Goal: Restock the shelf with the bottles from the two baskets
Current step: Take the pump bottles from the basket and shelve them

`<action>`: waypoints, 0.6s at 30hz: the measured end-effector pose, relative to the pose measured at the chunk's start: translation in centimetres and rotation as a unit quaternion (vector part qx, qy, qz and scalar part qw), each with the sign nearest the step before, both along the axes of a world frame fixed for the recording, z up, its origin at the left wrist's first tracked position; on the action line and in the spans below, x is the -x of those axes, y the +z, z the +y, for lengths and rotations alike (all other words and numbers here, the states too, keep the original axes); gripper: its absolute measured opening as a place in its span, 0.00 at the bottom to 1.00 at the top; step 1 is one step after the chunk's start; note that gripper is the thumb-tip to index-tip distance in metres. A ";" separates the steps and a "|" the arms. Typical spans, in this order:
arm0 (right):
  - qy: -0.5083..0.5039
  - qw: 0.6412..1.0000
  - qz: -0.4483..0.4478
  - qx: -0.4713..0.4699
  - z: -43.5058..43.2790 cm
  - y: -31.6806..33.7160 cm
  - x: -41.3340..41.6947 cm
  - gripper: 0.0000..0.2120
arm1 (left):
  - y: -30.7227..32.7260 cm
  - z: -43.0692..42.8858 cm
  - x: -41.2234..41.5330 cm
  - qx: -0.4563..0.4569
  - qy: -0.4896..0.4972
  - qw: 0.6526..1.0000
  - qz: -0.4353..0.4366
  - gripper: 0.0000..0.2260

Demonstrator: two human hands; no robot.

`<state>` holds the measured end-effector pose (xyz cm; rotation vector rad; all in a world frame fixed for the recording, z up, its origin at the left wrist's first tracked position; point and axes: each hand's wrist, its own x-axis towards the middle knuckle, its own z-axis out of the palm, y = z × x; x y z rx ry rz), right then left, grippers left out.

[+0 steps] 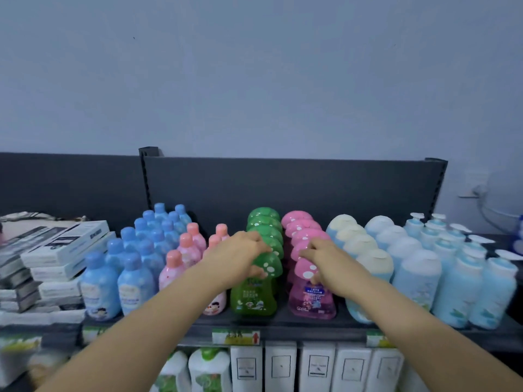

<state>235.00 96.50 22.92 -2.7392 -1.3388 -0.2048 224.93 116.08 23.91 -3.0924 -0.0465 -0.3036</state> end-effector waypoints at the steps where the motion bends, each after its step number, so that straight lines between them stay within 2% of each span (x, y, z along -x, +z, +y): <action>1: -0.004 1.000 0.003 0.002 0.1 0.0 0.0 0.29 | -0.3 0.0 -0.1 0.001 -0.007 1.000 0.000 0.28; 4: -0.010 1.000 0.011 0.007 0.3 0.1 -0.2 0.30 | -0.8 0.2 -0.4 0.007 -0.020 1.000 0.014 0.33; 10: -0.010 1.000 0.010 0.021 0.2 0.3 -0.4 0.28 | -0.8 0.4 -1.0 0.043 -0.037 0.998 0.012 0.30; 18: -0.021 0.999 0.022 0.026 -0.2 0.7 -0.6 0.28 | -0.7 -0.2 -0.7 0.024 -0.046 0.999 0.016 0.29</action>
